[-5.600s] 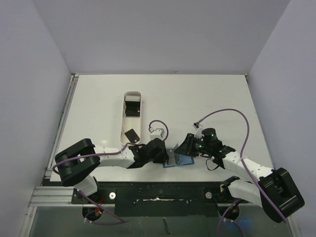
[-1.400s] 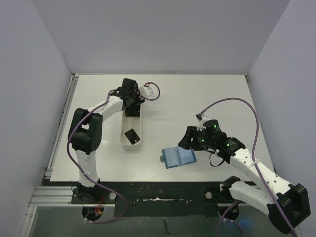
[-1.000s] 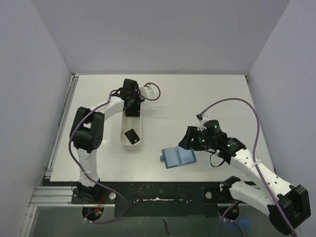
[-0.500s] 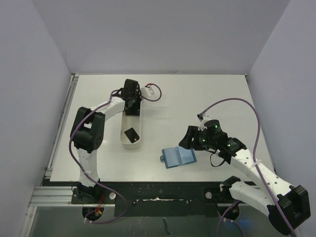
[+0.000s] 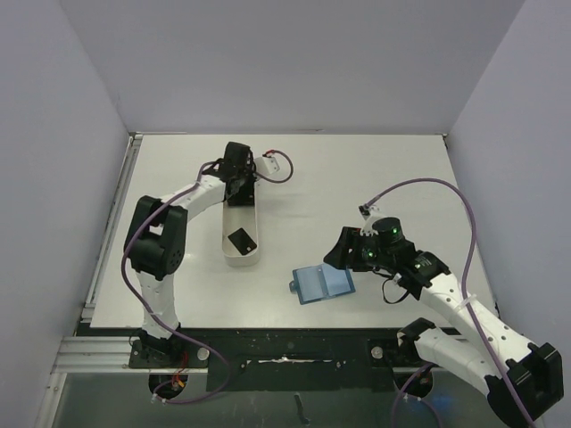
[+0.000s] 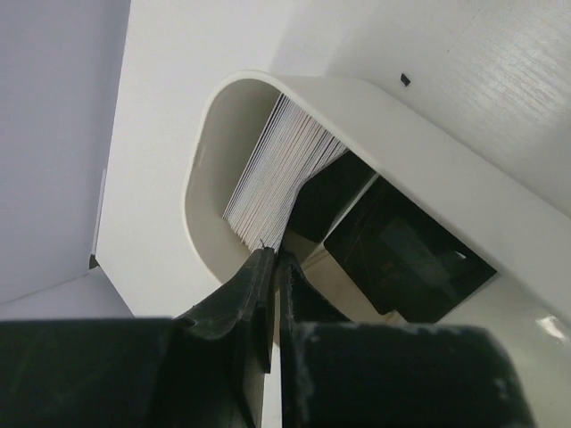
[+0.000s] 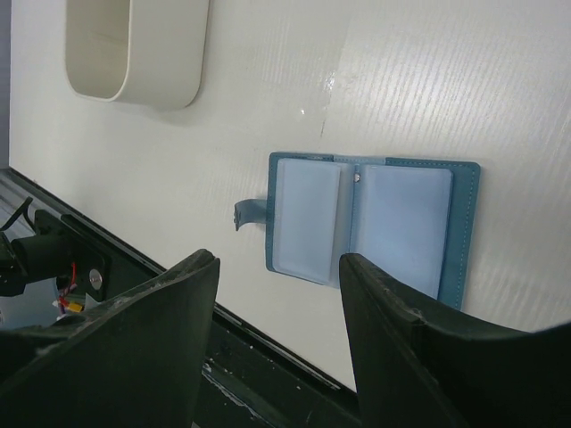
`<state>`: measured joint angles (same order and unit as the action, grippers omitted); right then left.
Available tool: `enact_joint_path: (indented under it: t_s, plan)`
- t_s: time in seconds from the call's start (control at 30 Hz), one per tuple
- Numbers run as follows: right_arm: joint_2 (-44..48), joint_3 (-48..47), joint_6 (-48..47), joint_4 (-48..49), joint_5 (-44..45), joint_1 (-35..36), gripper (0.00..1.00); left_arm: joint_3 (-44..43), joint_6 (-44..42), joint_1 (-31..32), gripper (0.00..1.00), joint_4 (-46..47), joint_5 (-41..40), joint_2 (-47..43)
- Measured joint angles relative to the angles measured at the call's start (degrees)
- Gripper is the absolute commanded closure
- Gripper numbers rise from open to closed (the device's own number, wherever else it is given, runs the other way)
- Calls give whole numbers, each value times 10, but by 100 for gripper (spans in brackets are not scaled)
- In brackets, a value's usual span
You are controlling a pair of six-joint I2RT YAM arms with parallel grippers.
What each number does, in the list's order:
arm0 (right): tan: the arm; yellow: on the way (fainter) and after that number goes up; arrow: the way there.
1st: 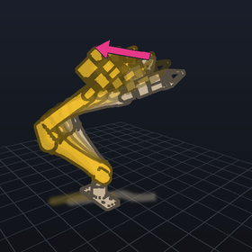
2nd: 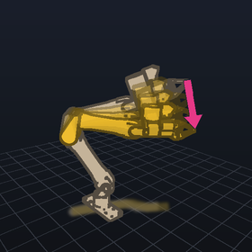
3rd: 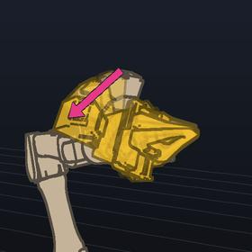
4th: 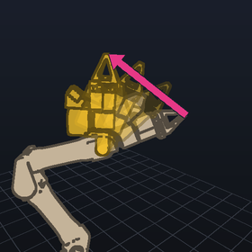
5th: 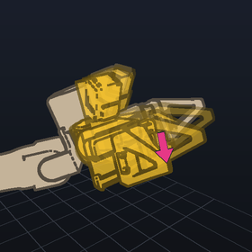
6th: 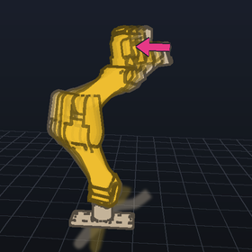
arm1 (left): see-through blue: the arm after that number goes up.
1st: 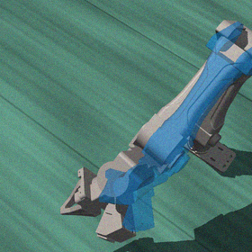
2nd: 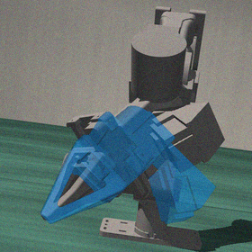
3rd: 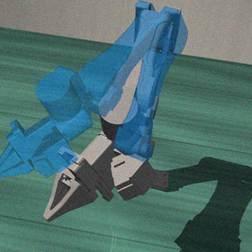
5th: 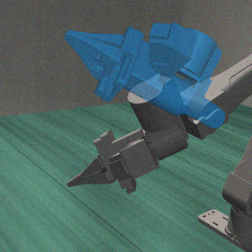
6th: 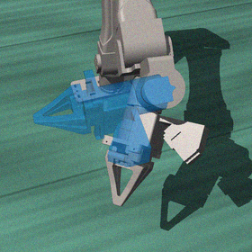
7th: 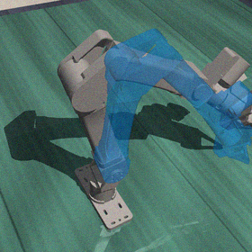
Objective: Put the credit cards into the card holder
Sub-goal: Pick up the credit card from the storage box.
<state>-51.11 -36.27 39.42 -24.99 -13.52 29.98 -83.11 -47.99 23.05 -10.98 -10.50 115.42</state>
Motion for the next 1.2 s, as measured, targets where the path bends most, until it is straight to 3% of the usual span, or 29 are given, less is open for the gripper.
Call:
enact_joint_path:
  t_s: [0.37, 0.53, 0.67, 0.9, 1.2]
  plan:
    - [14, 7, 0, -2, 11, -1, 43, 23, 46, 4, 100, -16, 15, -110]
    - [4, 7, -2, -11, 43, -5, 44, 42, 119, 4, 100, -24, 47, -149]
    - [-21, 13, -5, -16, 70, -16, 45, 50, 223, 2, 100, -30, 86, -177]
    - [-63, 22, -24, -21, 91, -43, 48, 72, 483, -8, 100, -25, 196, -238]
    - [-82, 46, -34, 2, 70, -60, 60, 243, 795, -5, 100, 94, 405, -330]
